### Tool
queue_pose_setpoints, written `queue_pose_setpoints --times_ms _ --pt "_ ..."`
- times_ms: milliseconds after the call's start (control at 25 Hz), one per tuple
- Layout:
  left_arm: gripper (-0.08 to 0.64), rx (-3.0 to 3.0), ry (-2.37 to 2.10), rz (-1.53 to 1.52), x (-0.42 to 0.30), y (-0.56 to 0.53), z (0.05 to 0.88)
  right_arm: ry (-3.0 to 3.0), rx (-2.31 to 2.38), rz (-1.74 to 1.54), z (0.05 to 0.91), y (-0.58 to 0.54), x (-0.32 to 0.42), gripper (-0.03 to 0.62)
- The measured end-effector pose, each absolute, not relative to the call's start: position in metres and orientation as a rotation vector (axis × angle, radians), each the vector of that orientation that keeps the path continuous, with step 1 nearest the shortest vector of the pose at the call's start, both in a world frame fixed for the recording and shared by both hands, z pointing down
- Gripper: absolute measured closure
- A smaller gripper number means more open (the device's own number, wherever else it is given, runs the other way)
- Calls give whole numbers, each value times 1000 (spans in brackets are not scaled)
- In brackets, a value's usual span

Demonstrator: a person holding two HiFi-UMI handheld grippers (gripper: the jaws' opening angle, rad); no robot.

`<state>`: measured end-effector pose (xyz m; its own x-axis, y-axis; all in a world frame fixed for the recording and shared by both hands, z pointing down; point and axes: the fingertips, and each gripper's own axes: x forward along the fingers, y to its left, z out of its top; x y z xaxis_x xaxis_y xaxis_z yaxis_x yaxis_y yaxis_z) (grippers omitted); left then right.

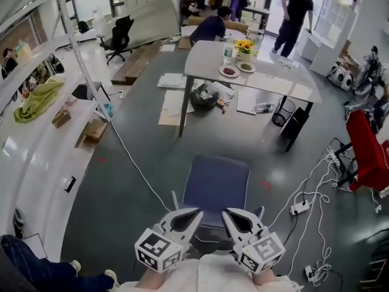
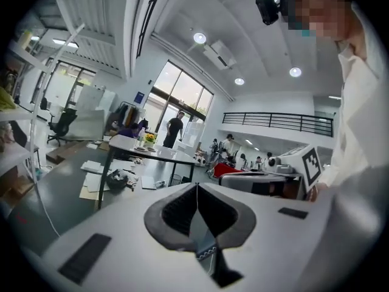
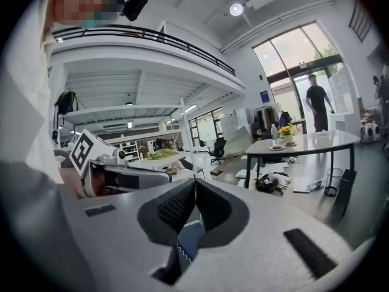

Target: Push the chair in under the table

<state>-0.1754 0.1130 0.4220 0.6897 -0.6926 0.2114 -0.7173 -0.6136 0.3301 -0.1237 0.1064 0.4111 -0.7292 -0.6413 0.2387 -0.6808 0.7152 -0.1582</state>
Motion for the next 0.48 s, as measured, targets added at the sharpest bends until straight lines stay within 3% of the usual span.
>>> queue_pose_setpoints --times_ms 480 --pt "545 2629 -890 123 -110 120 412 -2703 1243 351 403 112 -74 589"
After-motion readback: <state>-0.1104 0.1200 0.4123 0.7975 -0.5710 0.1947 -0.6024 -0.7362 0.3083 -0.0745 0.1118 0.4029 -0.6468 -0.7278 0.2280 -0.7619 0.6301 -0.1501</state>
